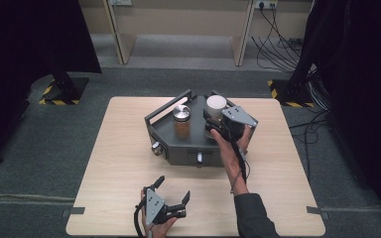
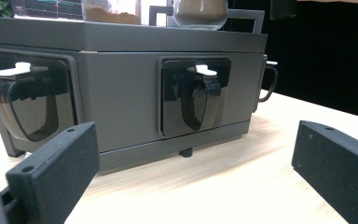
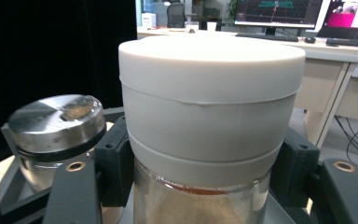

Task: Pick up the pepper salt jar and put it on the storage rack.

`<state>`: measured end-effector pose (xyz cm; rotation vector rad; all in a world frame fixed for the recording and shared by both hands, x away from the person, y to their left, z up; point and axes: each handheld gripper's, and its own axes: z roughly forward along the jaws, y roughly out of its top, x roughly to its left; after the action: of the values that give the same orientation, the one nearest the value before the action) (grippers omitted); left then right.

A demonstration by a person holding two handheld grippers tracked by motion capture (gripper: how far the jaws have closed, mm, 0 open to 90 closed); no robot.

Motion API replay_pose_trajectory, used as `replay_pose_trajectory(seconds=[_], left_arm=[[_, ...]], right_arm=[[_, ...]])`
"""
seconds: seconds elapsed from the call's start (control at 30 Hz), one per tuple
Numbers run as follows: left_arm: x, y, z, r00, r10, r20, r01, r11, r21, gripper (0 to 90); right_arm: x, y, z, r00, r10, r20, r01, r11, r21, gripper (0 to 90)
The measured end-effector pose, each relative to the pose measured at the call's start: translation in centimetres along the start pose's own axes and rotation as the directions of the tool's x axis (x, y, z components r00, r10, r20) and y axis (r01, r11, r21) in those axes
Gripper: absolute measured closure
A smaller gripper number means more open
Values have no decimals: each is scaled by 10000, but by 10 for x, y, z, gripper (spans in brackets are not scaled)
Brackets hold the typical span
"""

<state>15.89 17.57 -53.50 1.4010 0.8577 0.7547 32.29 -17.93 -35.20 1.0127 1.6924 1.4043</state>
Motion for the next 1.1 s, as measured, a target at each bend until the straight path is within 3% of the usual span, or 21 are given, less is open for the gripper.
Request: replay_pose_trajectory(seconds=[0.6,1.0,1.1], left_arm=[[0,0,0,10000,-50,7,50,10000,-25,3],[0,-1,-1,10000,-38,-2,38,10000,-51,3],[0,-1,0,10000,-21,-10,21,10000,-44,3]], right_arm=[[4,-7,13,9996,104,279,-110,9997,208,358],[6,-15,11,9995,-68,292,68,10000,14,353],[6,-15,10,9995,-32,328,30,10000,51,270]])
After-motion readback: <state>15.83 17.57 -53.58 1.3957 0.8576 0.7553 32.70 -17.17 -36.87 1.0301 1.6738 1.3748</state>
